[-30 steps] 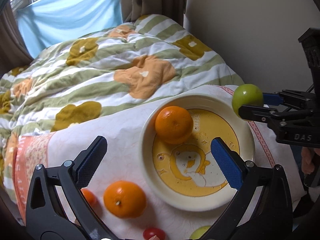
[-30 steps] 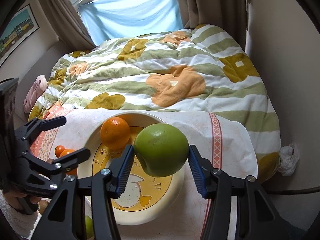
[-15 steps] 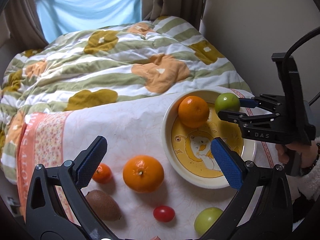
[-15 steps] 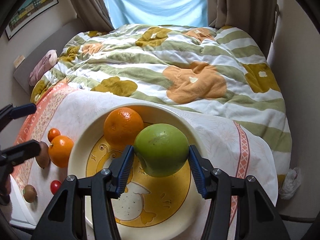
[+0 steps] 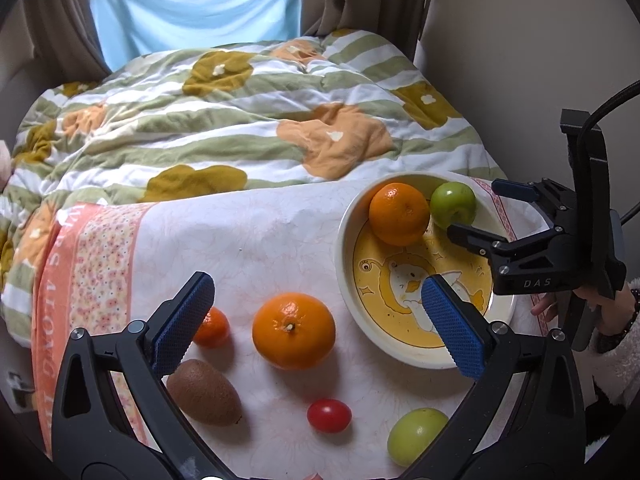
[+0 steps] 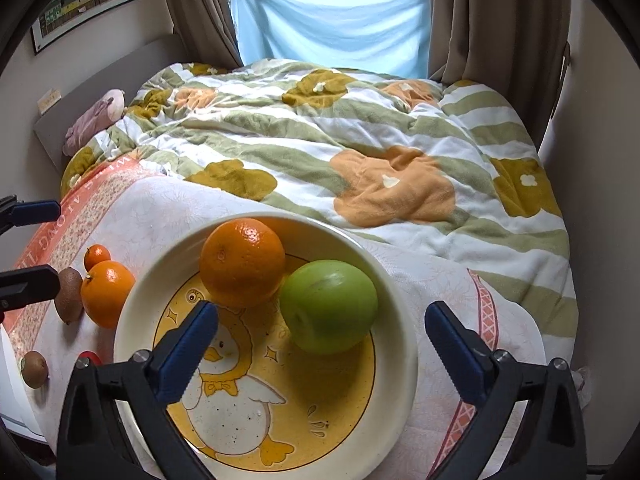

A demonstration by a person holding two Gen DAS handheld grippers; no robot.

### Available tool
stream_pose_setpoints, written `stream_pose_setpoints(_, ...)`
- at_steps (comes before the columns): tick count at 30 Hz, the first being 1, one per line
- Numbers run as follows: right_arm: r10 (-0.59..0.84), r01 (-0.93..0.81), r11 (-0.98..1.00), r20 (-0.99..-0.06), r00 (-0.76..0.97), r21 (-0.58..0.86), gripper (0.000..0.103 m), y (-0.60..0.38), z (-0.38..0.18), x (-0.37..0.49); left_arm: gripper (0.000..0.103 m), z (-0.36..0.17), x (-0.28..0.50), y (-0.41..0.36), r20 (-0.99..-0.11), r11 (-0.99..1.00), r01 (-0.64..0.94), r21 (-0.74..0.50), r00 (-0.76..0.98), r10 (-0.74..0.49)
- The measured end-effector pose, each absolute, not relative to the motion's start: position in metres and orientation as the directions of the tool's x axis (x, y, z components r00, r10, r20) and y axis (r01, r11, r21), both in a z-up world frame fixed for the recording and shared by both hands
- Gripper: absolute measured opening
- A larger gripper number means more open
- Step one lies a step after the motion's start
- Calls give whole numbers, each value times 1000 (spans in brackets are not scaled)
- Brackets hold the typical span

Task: Organize fruits
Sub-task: 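Withdraw both tools from the bowl and move toward the remaining fruits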

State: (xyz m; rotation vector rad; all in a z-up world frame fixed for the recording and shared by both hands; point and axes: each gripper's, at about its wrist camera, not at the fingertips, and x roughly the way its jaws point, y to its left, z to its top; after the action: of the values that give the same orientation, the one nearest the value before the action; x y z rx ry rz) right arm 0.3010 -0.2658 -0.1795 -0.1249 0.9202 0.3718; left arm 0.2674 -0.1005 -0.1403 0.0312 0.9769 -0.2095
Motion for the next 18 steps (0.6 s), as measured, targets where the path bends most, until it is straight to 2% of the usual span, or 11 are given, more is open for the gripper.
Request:
stream_pose_setpoints(10,255,-332,941,-771,584,61,103,-275,-146,290,103,-110,249,-92,-795,983,174,-57,588,-150)
stream_pose_setpoints(18,228,-294,955,-740,633,42,103,-266,-97,247,103,-67,220,-68,-741,980,186,-68,649,-174)
